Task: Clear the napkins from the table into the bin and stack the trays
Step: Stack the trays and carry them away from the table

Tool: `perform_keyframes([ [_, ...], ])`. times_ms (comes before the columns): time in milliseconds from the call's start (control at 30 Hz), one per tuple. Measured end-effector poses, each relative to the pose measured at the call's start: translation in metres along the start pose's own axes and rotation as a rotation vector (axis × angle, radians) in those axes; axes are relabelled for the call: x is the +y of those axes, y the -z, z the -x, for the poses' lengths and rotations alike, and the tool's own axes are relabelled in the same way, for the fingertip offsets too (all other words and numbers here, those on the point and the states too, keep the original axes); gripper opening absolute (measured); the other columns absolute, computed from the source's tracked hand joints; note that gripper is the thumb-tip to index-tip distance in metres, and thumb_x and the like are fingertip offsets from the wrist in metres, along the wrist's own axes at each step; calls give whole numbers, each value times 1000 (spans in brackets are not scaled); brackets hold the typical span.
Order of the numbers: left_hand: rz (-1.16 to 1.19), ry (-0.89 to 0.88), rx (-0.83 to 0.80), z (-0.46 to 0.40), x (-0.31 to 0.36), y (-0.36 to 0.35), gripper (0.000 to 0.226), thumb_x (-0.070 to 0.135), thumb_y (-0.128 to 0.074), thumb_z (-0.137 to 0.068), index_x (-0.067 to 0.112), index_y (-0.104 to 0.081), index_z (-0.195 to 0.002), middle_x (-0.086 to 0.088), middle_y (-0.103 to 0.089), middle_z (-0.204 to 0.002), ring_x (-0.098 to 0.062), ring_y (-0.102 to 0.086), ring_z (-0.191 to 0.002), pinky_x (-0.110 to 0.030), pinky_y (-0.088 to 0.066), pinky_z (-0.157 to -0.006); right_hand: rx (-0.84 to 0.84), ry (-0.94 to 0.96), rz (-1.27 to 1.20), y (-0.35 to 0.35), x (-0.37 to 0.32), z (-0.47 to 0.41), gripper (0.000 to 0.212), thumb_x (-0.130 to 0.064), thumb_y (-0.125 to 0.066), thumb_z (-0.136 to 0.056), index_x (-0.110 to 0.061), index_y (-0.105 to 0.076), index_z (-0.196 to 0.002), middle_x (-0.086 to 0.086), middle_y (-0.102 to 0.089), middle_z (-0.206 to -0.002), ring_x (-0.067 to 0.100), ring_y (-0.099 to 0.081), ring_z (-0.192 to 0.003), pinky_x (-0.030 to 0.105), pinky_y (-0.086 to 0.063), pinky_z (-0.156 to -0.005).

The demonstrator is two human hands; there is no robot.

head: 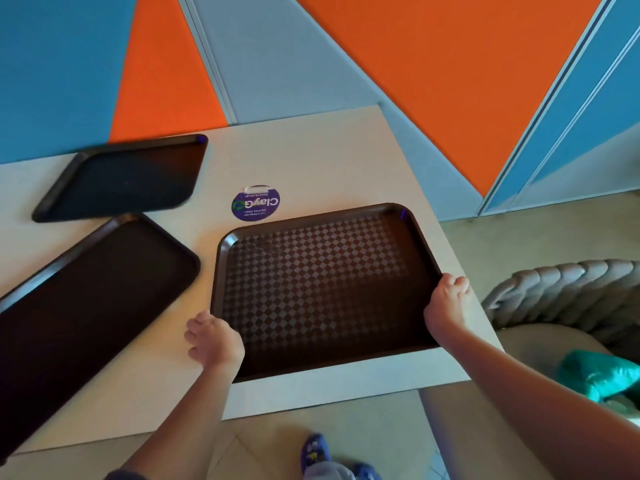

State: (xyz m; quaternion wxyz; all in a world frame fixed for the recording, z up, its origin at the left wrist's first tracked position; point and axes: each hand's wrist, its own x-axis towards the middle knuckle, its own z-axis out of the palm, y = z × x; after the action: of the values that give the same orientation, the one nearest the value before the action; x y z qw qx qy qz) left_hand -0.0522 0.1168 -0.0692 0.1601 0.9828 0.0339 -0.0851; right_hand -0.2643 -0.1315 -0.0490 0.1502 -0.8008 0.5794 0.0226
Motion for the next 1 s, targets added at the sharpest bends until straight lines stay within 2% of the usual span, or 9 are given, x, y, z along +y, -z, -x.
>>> perform_keyframes([
  [200,-21,-60,-35,5,-7,4,45,-1,-50,-88,-3,-34,-130,-25,-37,-133,-39,-36,-121,-47,-36,-98,-75,-20,27,2,4,8,40,0,-43,-88,4,-34,-127,22,-39,-129,34,-39,-121,36,-38,-98],
  [300,-53,-118,-52,2,-7,11,49,6,-51,-89,1,-32,-134,-23,-36,-135,-37,-35,-122,-46,-34,-100,-79,-11,40,5,-6,11,49,-5,-47,-87,1,-29,-132,21,-34,-133,35,-35,-123,39,-36,-100],
  [433,-57,-270,-30,1,-2,19,49,21,-47,-94,5,-31,-138,-18,-35,-140,-34,-34,-127,-45,-35,-100,-51,216,56,5,-29,19,70,-9,-52,-87,-8,-12,-145,17,-16,-149,34,-22,-136,43,-25,-113],
  [500,-71,-351,-26,1,-3,23,49,25,-44,-95,9,-31,-140,-15,-33,-144,-31,-32,-130,-44,-34,-102,-64,359,27,6,-48,24,71,-9,-52,-88,-12,-12,-146,13,-10,-154,31,-14,-141,43,-19,-117],
  [600,-89,-411,-9,-2,-7,33,49,30,-39,-97,13,-31,-141,-11,-30,-148,-28,-28,-135,-44,-32,-106,-117,521,-28,8,-83,34,70,-7,-51,-90,-14,-12,-147,9,-6,-157,28,-9,-144,41,-17,-117],
  [800,-47,-376,50,-25,-28,62,50,33,-38,-97,13,-32,-141,-12,-29,-149,-28,-26,-137,-46,-30,-107,-204,682,-65,9,-163,58,67,-4,-44,-91,-16,-10,-148,8,-5,-157,27,-6,-145,41,-17,-117],
  [1000,-10,-227,91,-78,-68,99,51,33,-44,-95,15,-32,-141,-11,-28,-149,-28,-25,-136,-46,-30,-106,-211,806,-57,-1,-248,78,65,-10,-45,-93,-17,-11,-147,8,-9,-157,28,-10,-144,44,-13,-119],
])
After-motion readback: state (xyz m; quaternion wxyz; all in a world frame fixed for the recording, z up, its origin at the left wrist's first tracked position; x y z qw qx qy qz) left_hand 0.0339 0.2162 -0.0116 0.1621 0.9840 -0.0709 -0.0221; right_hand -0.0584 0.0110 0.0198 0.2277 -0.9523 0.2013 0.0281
